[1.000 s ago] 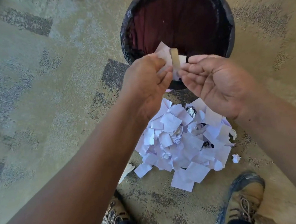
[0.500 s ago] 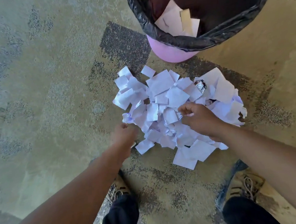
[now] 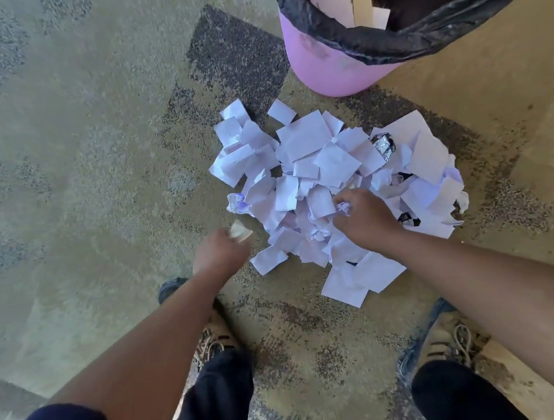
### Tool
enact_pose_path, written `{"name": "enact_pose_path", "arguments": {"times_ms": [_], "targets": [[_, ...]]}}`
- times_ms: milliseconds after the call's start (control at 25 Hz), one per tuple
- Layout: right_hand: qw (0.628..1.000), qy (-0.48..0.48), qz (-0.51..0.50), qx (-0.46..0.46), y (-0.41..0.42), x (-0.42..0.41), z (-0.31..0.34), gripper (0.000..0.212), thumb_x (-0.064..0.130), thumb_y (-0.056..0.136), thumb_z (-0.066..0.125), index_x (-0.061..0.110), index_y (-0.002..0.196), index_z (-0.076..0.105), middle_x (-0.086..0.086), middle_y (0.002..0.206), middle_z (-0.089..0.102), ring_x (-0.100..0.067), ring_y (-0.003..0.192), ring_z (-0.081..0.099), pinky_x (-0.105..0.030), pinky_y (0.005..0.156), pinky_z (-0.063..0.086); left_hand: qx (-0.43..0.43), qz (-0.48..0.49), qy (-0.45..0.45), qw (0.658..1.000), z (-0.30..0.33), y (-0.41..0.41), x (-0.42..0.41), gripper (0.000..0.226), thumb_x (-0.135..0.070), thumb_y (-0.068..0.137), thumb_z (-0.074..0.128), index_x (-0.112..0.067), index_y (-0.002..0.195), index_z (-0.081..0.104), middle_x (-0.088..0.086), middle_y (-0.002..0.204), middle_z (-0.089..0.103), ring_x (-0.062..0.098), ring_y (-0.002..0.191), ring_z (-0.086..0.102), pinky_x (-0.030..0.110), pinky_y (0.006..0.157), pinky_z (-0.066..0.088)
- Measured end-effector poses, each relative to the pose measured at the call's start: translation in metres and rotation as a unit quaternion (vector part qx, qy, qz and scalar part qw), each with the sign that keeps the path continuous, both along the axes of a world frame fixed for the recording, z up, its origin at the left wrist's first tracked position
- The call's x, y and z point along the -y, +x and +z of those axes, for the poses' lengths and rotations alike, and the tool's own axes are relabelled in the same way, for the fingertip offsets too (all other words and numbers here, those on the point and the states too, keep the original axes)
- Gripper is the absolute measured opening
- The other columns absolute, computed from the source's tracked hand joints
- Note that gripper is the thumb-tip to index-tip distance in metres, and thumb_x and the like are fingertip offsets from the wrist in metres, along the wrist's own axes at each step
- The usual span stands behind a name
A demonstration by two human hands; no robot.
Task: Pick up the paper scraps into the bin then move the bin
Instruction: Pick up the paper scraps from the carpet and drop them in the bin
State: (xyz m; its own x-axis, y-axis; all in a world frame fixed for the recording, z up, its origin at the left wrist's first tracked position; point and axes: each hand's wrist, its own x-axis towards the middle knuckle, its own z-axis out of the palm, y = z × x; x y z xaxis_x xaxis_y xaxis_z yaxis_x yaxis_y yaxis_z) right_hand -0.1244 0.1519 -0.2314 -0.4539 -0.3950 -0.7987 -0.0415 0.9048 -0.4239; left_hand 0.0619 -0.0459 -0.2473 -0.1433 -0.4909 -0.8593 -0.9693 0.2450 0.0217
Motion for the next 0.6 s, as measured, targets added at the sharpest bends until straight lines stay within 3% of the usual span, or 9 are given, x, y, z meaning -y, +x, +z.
{"name": "enact_pose_path", "arguments": {"times_ms": [80,120,200,240,320,360,440,520,600], "targets": [[0.999,-0.008,-0.030,-0.028,-0.001,0.001,-0.001,0.032,0.018,0.092,0.064,0.012,0.123,0.064,-0.011,0.134,0.055,-0.025,0.106,0.059,-0.027,0.084,0.039,-0.047,0.054,0.049,0.996,0.006,-0.017,0.013,0.024,-0.036,0.089,0.066,-0.013,0.091,0.063,0.006,0.085,0.063,0.020,0.069,0.057,0.029,0.061,0.042],[0.998,-0.011,-0.042,-0.035,-0.002,0.002,-0.001,0.031,0.017,0.092,0.064,0.011,0.122,0.065,-0.011,0.133,0.054,-0.024,0.102,0.058,-0.027,0.084,0.039,-0.082,0.091,0.073,0.990,0.009,-0.026,0.018,0.021,-0.033,0.086,0.069,-0.013,0.085,0.064,0.008,0.091,0.062,0.021,0.071,0.057,0.029,0.063,0.044],[0.997,-0.016,-0.073,-0.028,-0.002,0.006,-0.002,0.030,0.016,0.091,0.065,0.012,0.121,0.065,-0.011,0.137,0.047,-0.023,0.103,0.056,-0.025,0.086,0.039,-0.146,0.091,0.069,0.983,0.006,-0.041,0.025,0.021,-0.034,0.077,0.079,-0.018,0.077,0.066,0.010,0.130,0.053,0.025,0.102,0.058,0.037,0.081,0.055],[0.996,-0.017,-0.091,-0.019,-0.002,0.010,-0.002,0.030,0.017,0.091,0.065,0.013,0.121,0.065,-0.010,0.139,0.042,-0.021,0.106,0.054,-0.024,0.088,0.038,-0.155,0.078,0.071,0.982,0.003,-0.046,0.025,0.022,-0.035,0.076,0.083,-0.019,0.077,0.068,0.006,0.149,0.037,0.024,0.117,0.050,0.040,0.093,0.053],[0.991,-0.012,-0.132,0.016,-0.004,0.017,-0.004,0.038,0.019,0.091,0.065,0.018,0.129,0.061,-0.006,0.146,0.031,-0.016,0.108,0.049,-0.024,0.088,0.038,-0.146,0.065,0.100,0.982,-0.003,-0.057,0.016,0.023,-0.034,0.078,0.087,-0.019,0.083,0.070,0.002,0.164,0.014,0.018,0.128,0.040,0.032,0.102,0.042],[0.987,-0.011,-0.152,0.044,-0.004,0.020,-0.008,0.046,0.021,0.091,0.064,0.022,0.136,0.057,-0.004,0.149,0.025,-0.015,0.111,0.048,-0.026,0.090,0.041,-0.134,0.065,0.105,0.983,-0.006,-0.062,0.008,0.023,-0.034,0.078,0.087,-0.020,0.087,0.071,0.003,0.165,0.012,0.021,0.131,0.042,0.030,0.102,0.039],[0.976,-0.017,-0.186,0.108,-0.004,0.024,-0.013,0.061,0.023,0.091,0.063,0.028,0.149,0.046,0.000,0.156,0.023,-0.019,0.121,0.049,-0.038,0.094,0.050,-0.120,0.062,0.096,0.986,-0.008,-0.068,-0.011,0.029,-0.032,0.080,0.087,-0.017,0.099,0.071,0.007,0.158,0.022,0.026,0.123,0.051,0.030,0.100,0.043],[0.964,-0.028,-0.207,0.163,0.002,0.026,-0.019,0.068,0.019,0.091,0.063,0.030,0.154,0.038,-0.005,0.151,0.040,-0.021,0.117,0.054,-0.037,0.092,0.051,-0.137,0.078,0.085,0.984,-0.007,-0.072,-0.025,0.020,-0.024,0.084,0.083,-0.019,0.086,0.064,0.008,0.136,0.041,0.023,0.094,0.057,0.028,0.087,0.048],[0.957,-0.036,-0.215,0.188,0.009,0.030,-0.018,0.065,0.013,0.095,0.061,0.024,0.155,0.037,-0.010,0.138,0.055,-0.020,0.107,0.057,-0.034,0.086,0.048,-0.169,0.118,0.089,0.974,-0.005,-0.076,-0.031,0.026,-0.018,0.086,0.079,-0.022,0.075,0.056,0.006,0.102,0.059,0.021,0.077,0.056,0.031,0.073,0.047]]}}
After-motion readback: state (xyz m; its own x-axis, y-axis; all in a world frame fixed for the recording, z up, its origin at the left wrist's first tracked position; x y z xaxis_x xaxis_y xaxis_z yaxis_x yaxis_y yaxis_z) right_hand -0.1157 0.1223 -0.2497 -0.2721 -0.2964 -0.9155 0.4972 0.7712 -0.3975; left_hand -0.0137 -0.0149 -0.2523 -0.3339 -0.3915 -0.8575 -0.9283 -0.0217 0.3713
